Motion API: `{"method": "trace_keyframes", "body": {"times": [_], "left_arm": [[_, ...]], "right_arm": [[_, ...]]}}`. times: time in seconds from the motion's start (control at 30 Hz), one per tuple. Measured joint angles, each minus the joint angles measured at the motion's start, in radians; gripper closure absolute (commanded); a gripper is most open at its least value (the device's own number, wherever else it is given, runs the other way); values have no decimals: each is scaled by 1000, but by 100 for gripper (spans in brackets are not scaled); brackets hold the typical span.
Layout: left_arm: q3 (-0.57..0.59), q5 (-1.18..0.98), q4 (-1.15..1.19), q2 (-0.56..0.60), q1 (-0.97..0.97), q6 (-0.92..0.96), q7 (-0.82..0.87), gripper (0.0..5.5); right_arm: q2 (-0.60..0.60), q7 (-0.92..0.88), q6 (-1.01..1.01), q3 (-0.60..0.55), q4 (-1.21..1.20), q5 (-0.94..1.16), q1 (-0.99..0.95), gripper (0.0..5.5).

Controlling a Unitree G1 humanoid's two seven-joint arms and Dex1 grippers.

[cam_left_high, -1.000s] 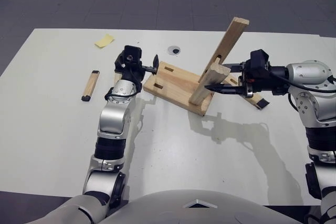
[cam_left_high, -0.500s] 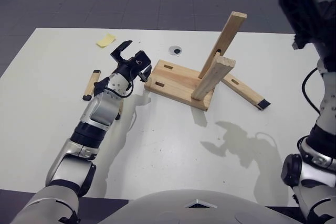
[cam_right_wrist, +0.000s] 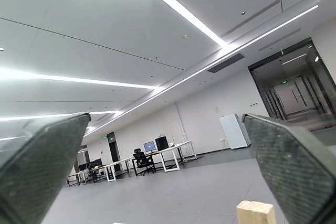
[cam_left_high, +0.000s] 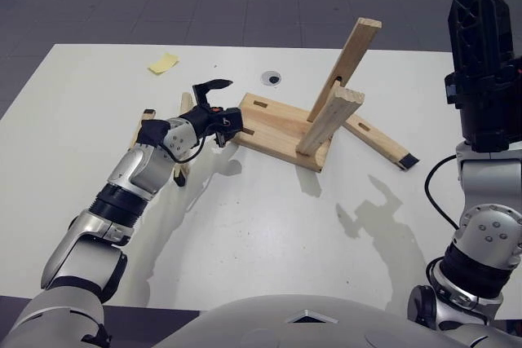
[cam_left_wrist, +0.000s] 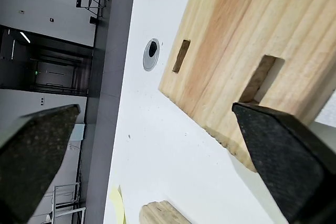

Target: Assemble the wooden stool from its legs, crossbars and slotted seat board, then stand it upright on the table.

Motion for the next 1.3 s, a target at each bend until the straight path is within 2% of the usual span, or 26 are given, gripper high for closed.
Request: {"method": "trace_keyframes", "body": {"times": [0.17,0.27,0.4,0.57,0.67,0.77,0.97,1.1,1.2,1.3], "left_arm": [[-5,25,70,-41,-12,-12,23,10],[51,-50,35,-92,22,29,22,10],[305,-319,-122,-240,66,192,100,10],[662,-639,-234,-426,20,358,335,10],[740,-681,-235,-433,-13,367,416,10],[749,-681,-235,-434,-16,367,456,10],[714,-671,-235,-459,-14,364,499,10],[708,-665,-233,-462,-11,354,524,10],[711,-661,-229,-465,-9,350,550,10],[719,-663,-225,-471,-9,340,573,10]], "right_arm": [[-1,-44,4,53,-61,-12,-35,14],[-39,-48,43,91,-119,67,-62,14],[-81,-2,113,173,-168,196,-33,14],[-117,12,253,319,-65,216,9,14],[-129,27,268,350,-29,183,-18,14],[-163,50,280,377,14,101,-70,14],[-254,73,279,353,95,-75,-124,14],[-264,120,238,359,115,-185,-132,14],[-223,135,211,386,119,-244,-145,14],[-117,153,223,427,115,-166,-163,14]]}}
